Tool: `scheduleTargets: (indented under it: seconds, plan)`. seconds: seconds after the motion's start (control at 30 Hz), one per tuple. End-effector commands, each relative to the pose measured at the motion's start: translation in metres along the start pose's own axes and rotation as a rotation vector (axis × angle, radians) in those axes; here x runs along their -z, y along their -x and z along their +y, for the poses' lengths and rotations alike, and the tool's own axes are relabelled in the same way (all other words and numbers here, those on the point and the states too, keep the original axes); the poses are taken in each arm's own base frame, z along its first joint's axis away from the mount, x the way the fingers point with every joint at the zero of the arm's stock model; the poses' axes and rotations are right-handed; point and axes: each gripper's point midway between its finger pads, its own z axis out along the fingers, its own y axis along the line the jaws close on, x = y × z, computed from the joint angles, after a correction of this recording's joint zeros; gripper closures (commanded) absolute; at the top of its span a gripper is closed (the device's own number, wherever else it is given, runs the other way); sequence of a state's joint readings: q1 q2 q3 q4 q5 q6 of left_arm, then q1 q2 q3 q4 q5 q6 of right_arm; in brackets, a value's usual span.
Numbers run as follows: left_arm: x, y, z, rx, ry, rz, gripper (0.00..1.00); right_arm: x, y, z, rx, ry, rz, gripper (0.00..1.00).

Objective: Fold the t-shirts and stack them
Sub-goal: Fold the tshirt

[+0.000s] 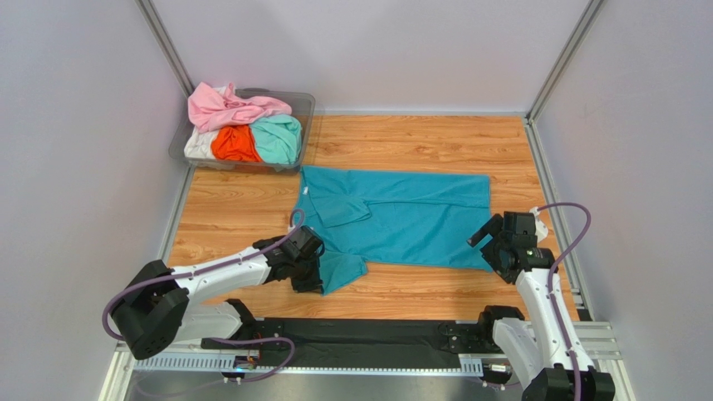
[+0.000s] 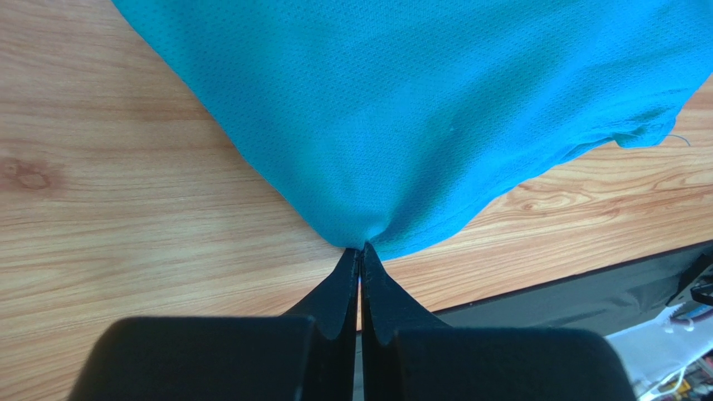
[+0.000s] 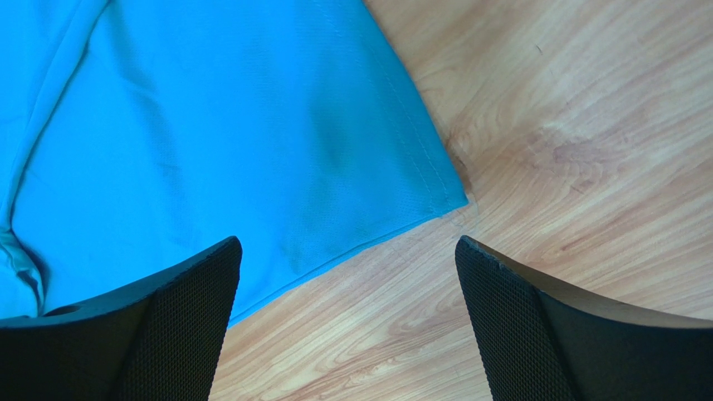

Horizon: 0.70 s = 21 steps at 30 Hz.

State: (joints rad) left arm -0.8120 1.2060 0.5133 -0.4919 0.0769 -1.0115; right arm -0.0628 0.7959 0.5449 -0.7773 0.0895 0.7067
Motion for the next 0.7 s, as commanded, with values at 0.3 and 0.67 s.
scheduleTargets:
  seconds: [0.3,0.67]
  plan:
    - [0.010,0.009,-0.005,-0.045,-0.018,-0.051,1.00,-0.026,-0.011,-0.017,-0.114,-0.068,-0.012,0.01]
    - [0.012,0.011,-0.001,-0.033,0.014,-0.057,1.00,-0.048,-0.018,-0.034,-0.126,-0.147,0.019,0.18]
